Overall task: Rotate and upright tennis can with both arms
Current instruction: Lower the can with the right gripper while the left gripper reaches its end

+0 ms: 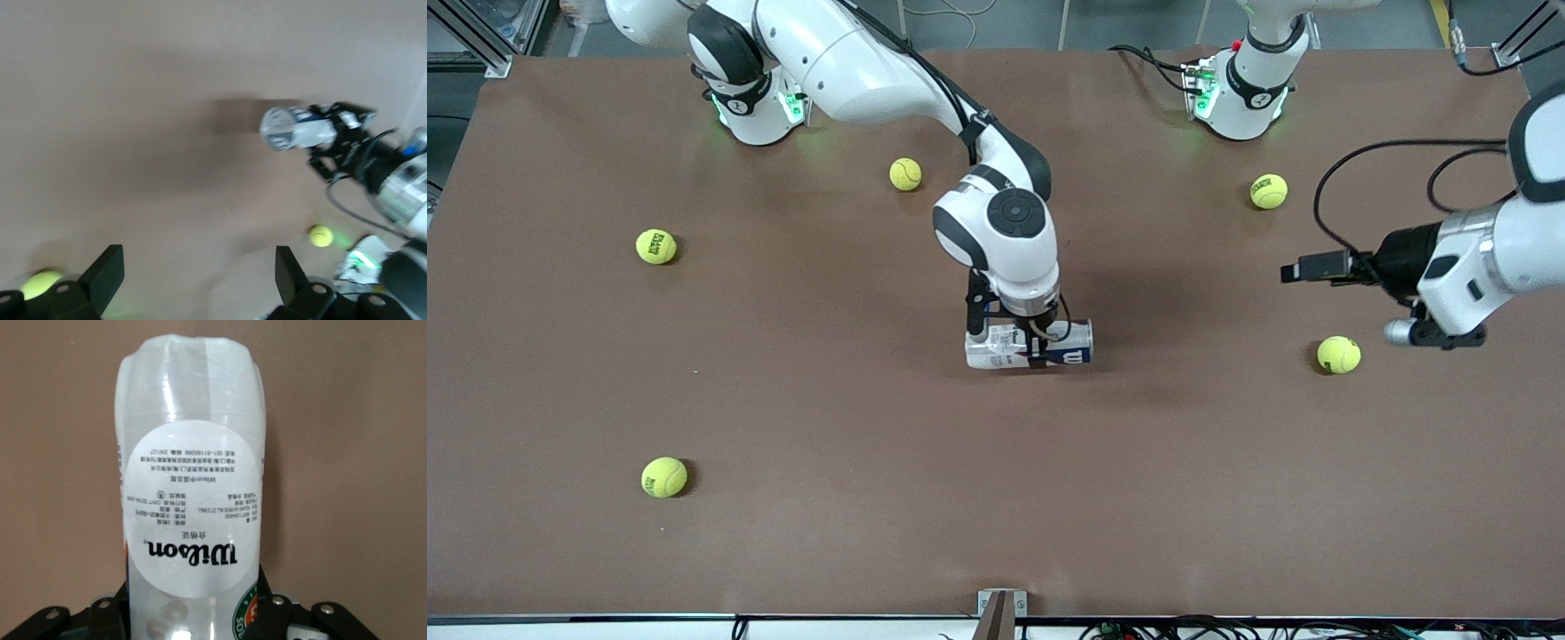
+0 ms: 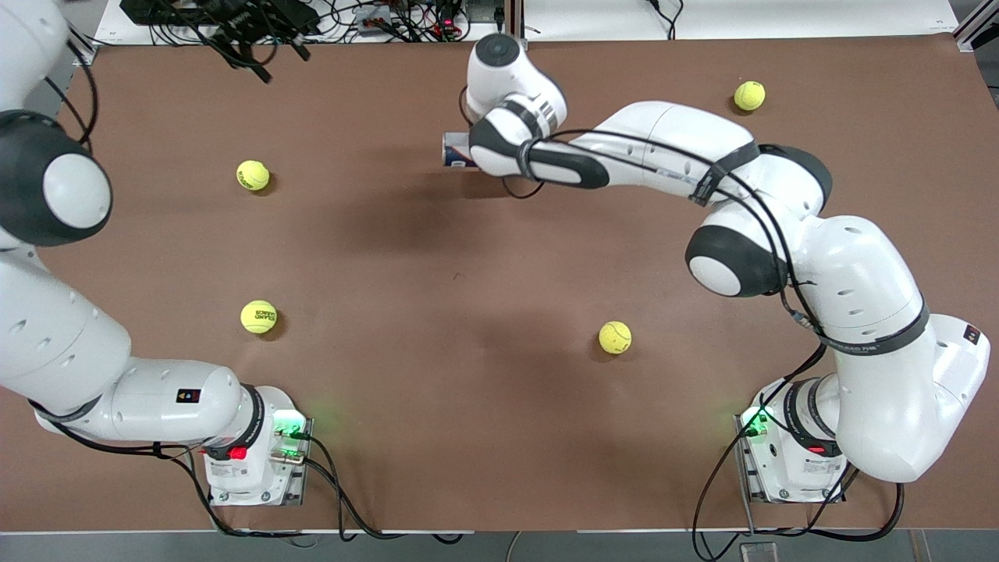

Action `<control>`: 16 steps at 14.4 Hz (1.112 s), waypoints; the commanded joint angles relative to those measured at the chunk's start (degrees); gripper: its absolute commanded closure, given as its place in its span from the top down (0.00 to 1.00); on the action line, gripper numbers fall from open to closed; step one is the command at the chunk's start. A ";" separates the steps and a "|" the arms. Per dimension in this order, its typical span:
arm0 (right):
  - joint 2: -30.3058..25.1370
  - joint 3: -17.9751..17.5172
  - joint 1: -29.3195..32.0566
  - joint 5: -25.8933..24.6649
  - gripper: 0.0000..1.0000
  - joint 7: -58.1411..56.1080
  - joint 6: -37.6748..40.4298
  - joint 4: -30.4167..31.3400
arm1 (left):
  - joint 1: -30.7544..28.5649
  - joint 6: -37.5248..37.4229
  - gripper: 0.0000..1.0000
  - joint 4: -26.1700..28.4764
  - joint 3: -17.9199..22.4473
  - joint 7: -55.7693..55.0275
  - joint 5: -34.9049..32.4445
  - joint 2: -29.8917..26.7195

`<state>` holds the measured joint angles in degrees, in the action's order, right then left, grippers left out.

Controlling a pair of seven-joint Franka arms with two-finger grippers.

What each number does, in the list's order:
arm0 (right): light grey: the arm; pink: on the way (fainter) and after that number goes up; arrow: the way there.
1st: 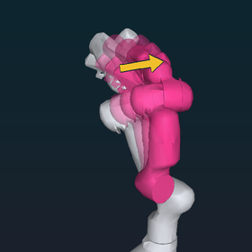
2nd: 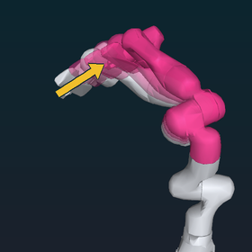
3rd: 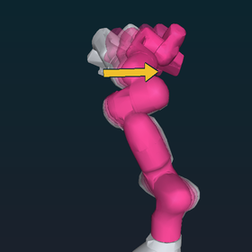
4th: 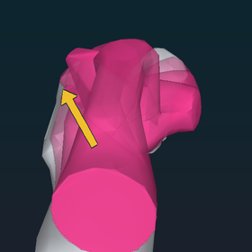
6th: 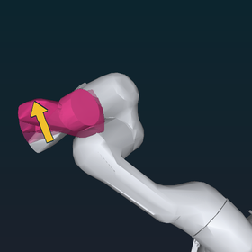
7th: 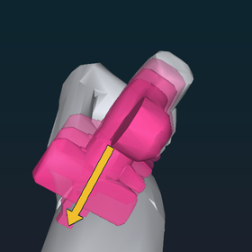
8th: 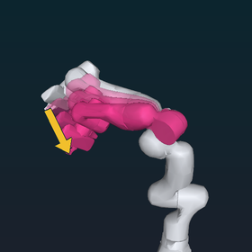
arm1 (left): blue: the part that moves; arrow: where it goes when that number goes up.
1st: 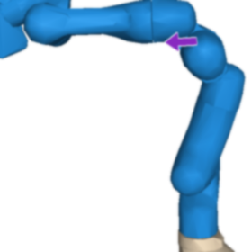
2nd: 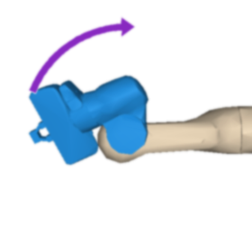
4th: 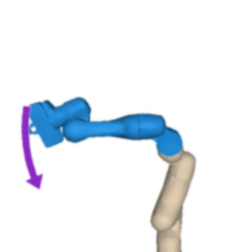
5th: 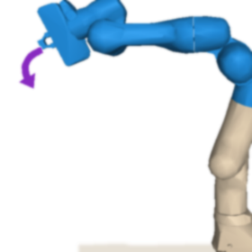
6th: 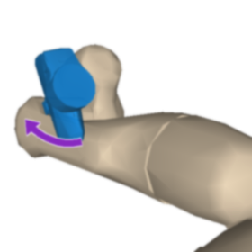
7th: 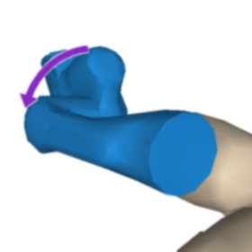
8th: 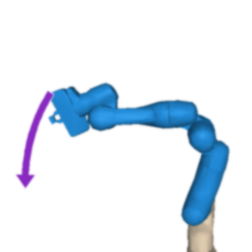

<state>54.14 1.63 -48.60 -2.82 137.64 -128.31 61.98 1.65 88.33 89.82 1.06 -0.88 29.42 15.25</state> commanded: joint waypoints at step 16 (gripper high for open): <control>7.82 4.96 -5.46 -4.12 1.00 6.59 -5.55 -3.01 | 1.52 20.99 1.00 16.25 -3.61 27.06 45.01 18.32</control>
<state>60.54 5.74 -53.47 -5.84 142.40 -133.19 60.70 3.27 106.52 102.17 -1.84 22.98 71.33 35.08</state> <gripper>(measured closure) 0.260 0.000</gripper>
